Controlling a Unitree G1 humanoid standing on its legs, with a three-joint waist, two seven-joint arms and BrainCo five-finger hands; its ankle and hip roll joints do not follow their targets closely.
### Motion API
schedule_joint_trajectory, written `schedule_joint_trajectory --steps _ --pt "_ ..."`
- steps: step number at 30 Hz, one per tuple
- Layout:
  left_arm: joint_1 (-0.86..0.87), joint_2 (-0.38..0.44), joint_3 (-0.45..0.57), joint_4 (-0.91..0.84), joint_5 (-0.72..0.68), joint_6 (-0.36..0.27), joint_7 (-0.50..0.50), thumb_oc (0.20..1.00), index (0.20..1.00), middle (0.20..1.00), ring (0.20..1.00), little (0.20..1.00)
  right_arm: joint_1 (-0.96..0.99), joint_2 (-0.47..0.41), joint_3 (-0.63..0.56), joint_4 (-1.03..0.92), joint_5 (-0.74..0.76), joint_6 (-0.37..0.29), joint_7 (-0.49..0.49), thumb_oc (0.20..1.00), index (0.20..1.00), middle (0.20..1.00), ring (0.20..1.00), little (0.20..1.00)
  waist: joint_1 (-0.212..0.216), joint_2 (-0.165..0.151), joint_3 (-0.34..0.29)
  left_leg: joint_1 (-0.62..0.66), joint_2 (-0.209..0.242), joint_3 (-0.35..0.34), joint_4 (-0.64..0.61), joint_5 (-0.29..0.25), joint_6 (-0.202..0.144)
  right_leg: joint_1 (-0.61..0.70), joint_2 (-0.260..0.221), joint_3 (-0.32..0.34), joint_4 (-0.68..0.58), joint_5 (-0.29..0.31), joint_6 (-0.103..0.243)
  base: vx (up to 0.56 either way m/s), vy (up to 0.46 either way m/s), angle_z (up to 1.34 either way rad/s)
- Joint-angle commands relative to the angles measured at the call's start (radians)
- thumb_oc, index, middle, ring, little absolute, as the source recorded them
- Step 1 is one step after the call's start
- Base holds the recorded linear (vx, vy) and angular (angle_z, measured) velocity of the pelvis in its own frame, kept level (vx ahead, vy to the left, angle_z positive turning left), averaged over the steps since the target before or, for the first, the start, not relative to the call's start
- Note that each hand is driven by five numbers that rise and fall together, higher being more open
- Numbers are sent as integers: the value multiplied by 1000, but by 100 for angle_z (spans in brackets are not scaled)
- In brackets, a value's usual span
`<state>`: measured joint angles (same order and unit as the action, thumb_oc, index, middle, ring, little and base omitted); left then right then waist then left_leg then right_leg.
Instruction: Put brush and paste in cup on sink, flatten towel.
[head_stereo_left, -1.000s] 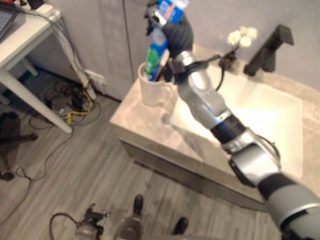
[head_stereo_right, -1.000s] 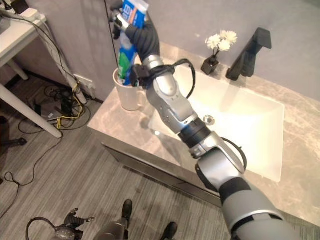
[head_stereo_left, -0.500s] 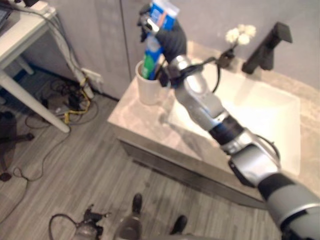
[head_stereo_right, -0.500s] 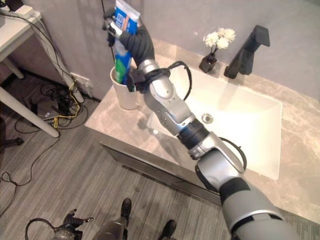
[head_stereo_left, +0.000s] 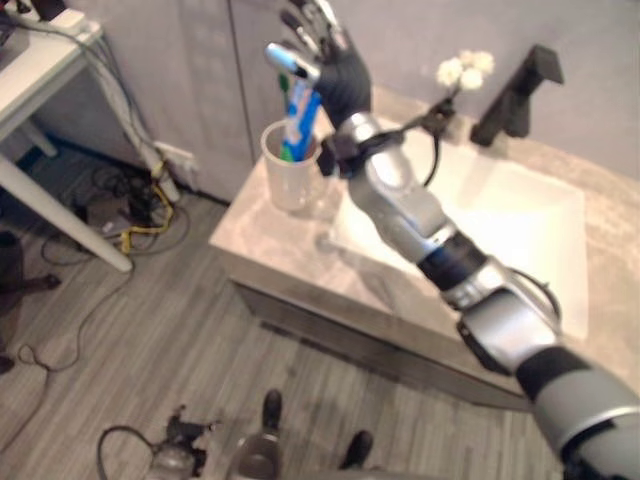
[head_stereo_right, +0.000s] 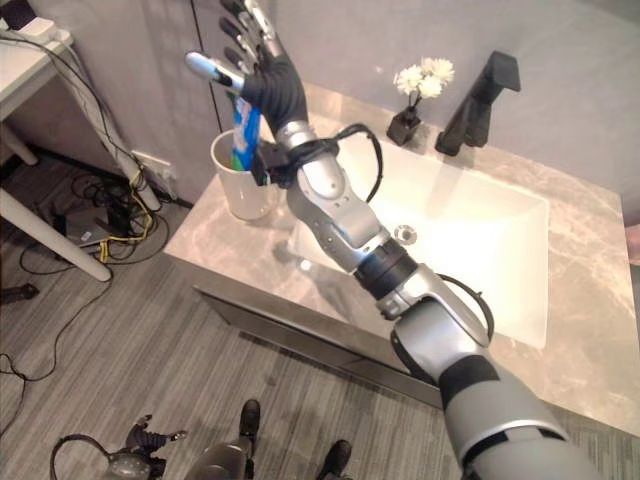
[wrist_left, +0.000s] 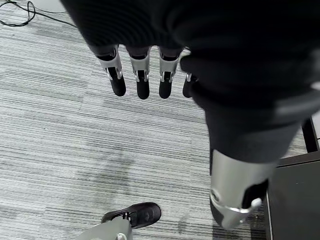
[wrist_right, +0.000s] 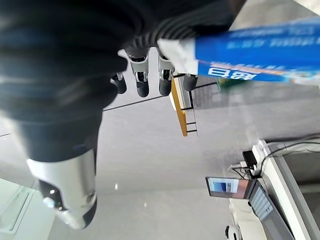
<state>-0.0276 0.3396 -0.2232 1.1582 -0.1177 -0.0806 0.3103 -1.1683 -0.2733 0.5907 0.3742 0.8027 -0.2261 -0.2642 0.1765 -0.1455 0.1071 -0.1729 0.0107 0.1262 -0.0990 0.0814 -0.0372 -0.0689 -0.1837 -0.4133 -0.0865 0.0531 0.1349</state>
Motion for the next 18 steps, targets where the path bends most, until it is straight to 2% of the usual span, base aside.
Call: schedule_joint_trajectory --steps 1,4,5,8,13,14,16,17,18 --pt "-41 21 -22 48 6 -20 26 1000 1000 1000 1000 1000 -77 6 -72 22 -81 -62 -33 1000 1000 1000 1000 1000 30 -10 19 31 0 -46 12 -73 10 64 -34 14 -1 122 34 0 0 0" --pt "-44 20 -26 53 13 -18 24 1000 1000 1000 1000 1000 -77 3 -87 22 -107 -64 -49 1000 1000 1000 1000 1000 30 -9 17 36 2 -45 12 -74 9 68 -33 17 -1 118 32 -14 -18 0" --pt "-45 23 -33 51 33 -22 27 1000 1000 1000 1000 1000 -67 -8 -123 16 -164 -65 -87 1000 1000 1000 1000 1000 30 -4 7 45 6 -44 12 -75 6 77 -29 22 -1 111 30 -58 -71 0" --pt "-48 22 -36 48 46 -27 35 1000 1000 1000 1000 1000 -52 -25 -165 -11 -207 -76 -120 1000 1000 1000 1000 1000 27 3 -6 63 10 -36 12 -77 6 89 -27 32 -1 101 25 -49 -55 3" --pt "-50 3 -47 56 84 -26 22 1000 1000 1000 1000 1000 -7 -145 -259 -95 -351 -78 -176 1000 1000 1000 1000 1000 0 31 -45 112 19 -9 12 -85 2 120 -20 53 -1 74 17 -42 -42 -12" --pt "-50 3 -48 56 84 -26 22 1000 1000 1000 1000 1000 -5 -146 -259 -97 -351 -78 -177 1000 1000 1000 1000 1000 2 31 -44 114 20 -8 12 -86 2 122 -20 54 -1 74 17 -56 -25 -19" --pt "-47 -12 -31 64 86 -28 7 1000 1000 1000 1000 1000 45 -282 -310 -134 -427 -75 -189 1000 1000 1000 1000 1000 -30 45 -64 141 27 17 12 -90 -3 131 -13 77 -1 56 15 -75 -30 -17" --pt "-34 -15 8 61 93 -40 -10 1000 1000 1000 1000 1000 130 -548 -353 -204 -580 -48 -189 1000 1000 1000 1000 1000 -61 50 -79 158 33 32 12 -94 -6 137 -8 85 -1 45 17 -47 -19 -29" --pt "-19 -14 35 56 100 -51 -23 1000 1000 1000 1000 1000 215 -668 -414 -208 -648 -51 -217 1000 1000 1000 1000 1000 -83 56 -85 169 36 42 12 -99 -8 143 -6 88 -1 42 20 -45 -25 -22"
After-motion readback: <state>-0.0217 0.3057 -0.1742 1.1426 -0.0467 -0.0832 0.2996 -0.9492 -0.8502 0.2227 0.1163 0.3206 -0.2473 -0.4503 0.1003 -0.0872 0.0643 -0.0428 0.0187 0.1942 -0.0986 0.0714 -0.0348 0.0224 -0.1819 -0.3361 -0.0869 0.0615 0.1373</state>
